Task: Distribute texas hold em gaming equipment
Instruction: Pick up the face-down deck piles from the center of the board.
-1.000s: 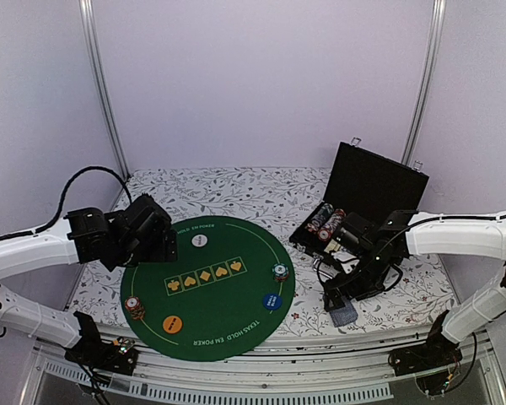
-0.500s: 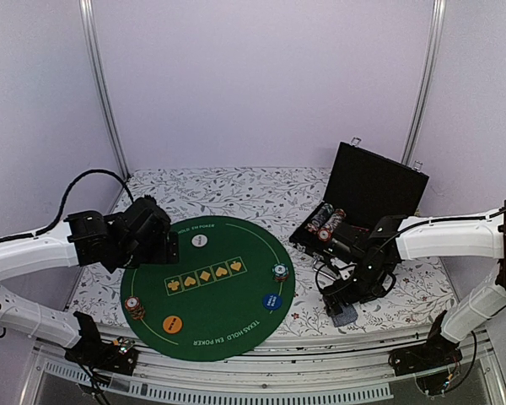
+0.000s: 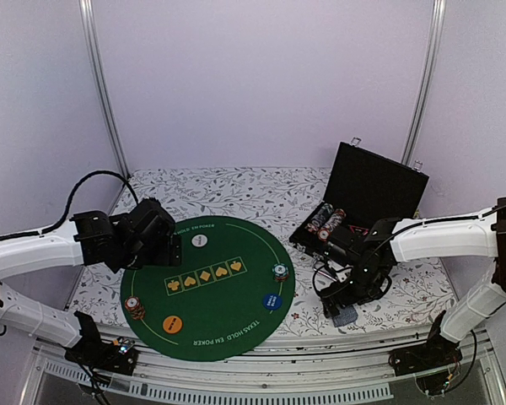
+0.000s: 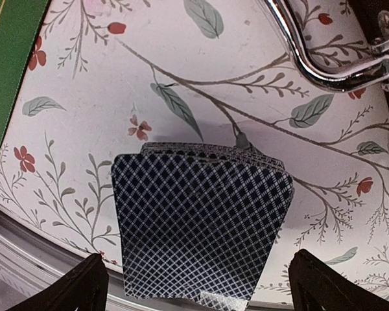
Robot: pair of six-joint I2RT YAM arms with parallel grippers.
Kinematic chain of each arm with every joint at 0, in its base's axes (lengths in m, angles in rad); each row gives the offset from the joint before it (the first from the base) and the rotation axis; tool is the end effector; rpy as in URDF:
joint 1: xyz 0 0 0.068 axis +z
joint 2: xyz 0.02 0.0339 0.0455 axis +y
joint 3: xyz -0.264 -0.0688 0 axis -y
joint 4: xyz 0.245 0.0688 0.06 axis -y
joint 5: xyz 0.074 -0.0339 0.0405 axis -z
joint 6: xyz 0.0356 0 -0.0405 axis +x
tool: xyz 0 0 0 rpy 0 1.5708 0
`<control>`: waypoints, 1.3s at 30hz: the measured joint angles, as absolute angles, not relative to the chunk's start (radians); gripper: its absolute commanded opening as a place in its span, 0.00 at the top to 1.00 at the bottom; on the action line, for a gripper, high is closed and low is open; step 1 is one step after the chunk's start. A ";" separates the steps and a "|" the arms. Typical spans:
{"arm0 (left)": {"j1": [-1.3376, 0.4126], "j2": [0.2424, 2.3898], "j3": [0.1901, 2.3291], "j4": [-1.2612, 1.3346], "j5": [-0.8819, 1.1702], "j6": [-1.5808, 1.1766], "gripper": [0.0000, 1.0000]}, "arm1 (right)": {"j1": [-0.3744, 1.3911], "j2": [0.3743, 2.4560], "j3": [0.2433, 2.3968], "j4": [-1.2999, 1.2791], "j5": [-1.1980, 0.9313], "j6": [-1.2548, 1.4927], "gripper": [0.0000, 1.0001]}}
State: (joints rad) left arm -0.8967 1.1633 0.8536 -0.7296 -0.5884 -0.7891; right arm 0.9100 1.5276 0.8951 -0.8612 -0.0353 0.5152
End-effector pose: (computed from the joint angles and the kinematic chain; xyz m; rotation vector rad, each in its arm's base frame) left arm 0.1525 -0.1592 0.2490 -0.0675 2.3694 -0.0038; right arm 0.1525 0.1982 0.1716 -0.6108 3.0433 0.1197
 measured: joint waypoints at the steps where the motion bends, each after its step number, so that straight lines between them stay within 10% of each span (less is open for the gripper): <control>1: -0.897 1.166 0.854 -0.729 -0.588 -0.788 0.02 | 0.910 1.530 0.894 -0.859 -0.035 0.515 0.01; 19: -0.897 1.172 0.854 -0.722 -0.585 -0.774 0.02 | 0.951 1.591 0.854 -0.838 -0.009 0.519 0.07; 39: -0.897 1.172 0.854 -0.719 -0.581 -0.770 0.02 | 0.971 1.576 0.855 -0.832 -0.007 0.504 0.46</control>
State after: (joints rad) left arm -0.8967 1.1721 0.8536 -0.7193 -0.5808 -0.7704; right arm 0.9710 1.5764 0.8551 -0.8322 -0.0074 0.5037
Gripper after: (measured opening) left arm 0.984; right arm 0.594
